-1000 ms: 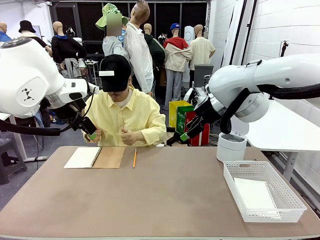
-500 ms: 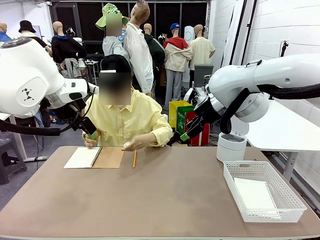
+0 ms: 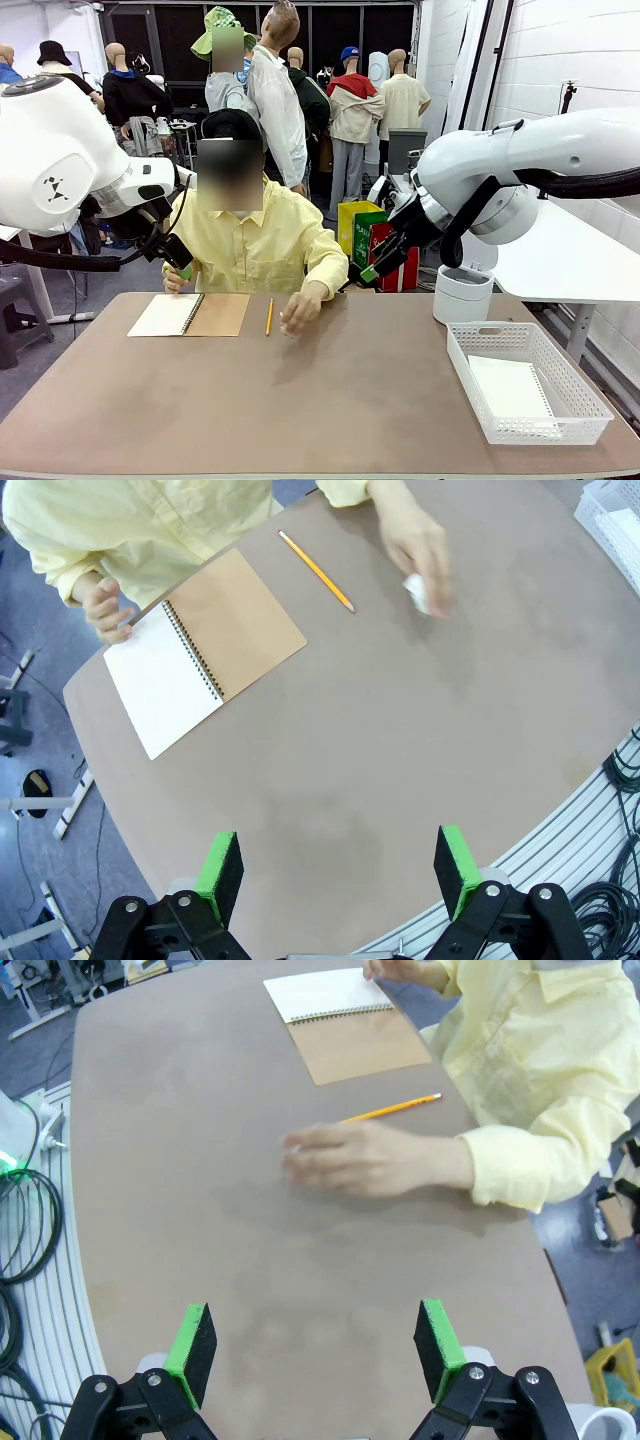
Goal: Sort the paper based on its condition.
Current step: If a person hands you a paper, place it in the Organizing basket , and if it's crumpled, put it in the Trash can.
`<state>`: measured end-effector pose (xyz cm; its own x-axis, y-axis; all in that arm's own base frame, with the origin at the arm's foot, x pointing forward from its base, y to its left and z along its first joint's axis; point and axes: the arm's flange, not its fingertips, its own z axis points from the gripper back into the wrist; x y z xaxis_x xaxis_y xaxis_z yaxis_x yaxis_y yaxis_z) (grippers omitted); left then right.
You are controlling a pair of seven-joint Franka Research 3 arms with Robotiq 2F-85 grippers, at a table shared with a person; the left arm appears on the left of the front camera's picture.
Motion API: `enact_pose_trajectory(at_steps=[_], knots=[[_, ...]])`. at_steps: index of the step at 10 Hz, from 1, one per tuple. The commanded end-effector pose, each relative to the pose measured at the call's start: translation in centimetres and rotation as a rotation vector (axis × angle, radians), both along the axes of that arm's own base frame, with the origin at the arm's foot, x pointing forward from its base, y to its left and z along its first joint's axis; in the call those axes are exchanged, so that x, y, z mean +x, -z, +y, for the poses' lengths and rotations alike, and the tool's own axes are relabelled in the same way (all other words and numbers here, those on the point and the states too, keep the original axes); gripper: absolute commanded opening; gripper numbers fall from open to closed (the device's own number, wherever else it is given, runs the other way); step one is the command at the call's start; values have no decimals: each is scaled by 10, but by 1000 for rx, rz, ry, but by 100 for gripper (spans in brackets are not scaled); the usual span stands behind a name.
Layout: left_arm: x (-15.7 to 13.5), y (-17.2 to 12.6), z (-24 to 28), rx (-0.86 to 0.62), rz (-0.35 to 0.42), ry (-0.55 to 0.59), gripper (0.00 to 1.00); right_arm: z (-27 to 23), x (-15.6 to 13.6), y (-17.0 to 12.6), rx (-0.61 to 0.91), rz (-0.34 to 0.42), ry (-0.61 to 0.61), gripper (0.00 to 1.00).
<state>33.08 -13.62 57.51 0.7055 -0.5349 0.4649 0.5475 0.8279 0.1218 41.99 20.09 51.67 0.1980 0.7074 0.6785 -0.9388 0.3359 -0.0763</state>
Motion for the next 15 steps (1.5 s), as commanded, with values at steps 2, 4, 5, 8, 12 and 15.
enact_pose_trajectory(at_steps=[2,4,5,8,12,15], knots=[[1,1,1,-8,-6,2,100,0,0,-1,2,-1,2,100],[1,1,1,-8,-6,2,100,0,0,-1,2,-1,2,100],[1,1,1,-8,-6,2,100,0,0,-1,2,-1,2,100],[1,1,1,-8,-6,2,100,0,0,-1,2,-1,2,100],[1,1,1,-8,-6,2,100,3,1,0,-14,0,-13,100],[1,1,1,-8,-6,2,100,21,4,4,-92,-1,-46,100]])
